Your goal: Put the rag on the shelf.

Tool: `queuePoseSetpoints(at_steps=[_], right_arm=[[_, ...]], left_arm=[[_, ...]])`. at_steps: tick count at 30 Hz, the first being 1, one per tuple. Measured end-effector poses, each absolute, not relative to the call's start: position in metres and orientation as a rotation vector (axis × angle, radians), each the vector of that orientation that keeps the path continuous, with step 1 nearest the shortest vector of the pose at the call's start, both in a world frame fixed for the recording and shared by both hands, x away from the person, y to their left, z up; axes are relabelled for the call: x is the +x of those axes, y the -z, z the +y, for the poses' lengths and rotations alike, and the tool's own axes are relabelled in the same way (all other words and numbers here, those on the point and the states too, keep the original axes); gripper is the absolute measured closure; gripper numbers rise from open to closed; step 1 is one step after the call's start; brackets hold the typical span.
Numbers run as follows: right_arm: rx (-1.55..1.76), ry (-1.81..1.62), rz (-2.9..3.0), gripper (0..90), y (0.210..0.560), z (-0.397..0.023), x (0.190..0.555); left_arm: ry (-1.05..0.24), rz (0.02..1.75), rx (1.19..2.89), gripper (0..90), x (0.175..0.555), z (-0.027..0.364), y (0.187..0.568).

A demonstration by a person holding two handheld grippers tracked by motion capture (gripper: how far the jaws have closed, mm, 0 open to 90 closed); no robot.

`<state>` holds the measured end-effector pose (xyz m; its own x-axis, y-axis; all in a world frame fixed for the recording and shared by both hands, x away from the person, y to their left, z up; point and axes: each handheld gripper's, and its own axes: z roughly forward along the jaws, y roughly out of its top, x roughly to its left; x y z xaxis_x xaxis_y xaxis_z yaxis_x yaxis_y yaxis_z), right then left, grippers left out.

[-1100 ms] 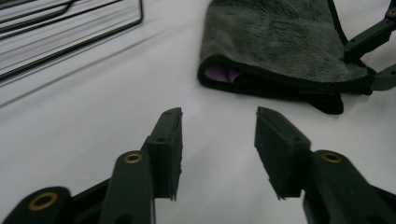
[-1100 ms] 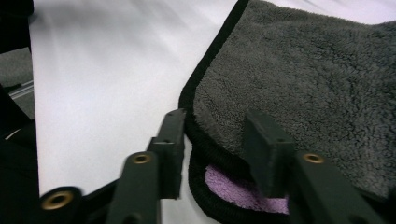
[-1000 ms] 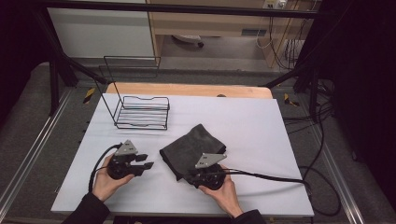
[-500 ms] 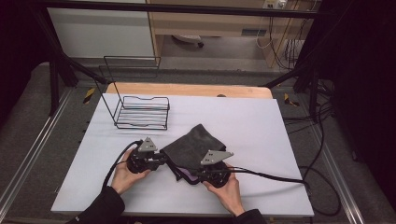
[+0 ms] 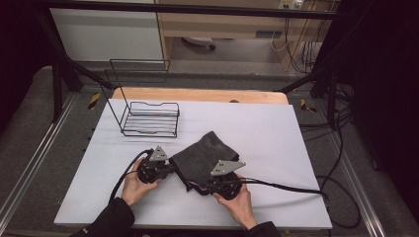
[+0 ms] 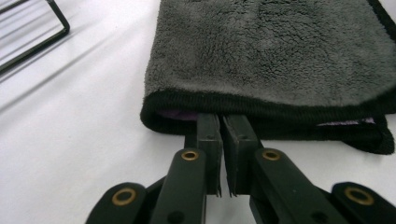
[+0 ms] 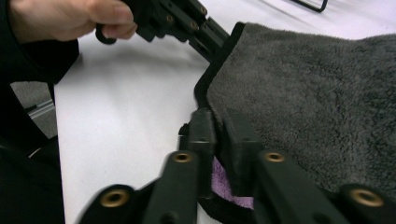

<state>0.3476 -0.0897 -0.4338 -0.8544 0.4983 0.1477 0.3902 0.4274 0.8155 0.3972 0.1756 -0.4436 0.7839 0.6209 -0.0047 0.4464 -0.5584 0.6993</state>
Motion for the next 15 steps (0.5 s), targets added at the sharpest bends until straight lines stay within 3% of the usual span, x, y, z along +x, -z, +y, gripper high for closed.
queuePoseSetpoints(at_steps=[11,14,15], right_arm=[[0.805,-1.395,2.581,90.0,0.433,-0.09,0.346],[0.743,-1.456,2.554,73.6,0.433,-0.081,0.348],[0.743,-1.456,2.554,73.6,0.433,-0.081,0.348]], left_arm=[[-0.292,0.87,2.23,86.2,0.407,0.186,0.44],[-0.307,0.869,2.228,86.2,0.407,0.185,0.44],[-0.306,0.871,2.227,86.2,0.407,0.185,0.44]])
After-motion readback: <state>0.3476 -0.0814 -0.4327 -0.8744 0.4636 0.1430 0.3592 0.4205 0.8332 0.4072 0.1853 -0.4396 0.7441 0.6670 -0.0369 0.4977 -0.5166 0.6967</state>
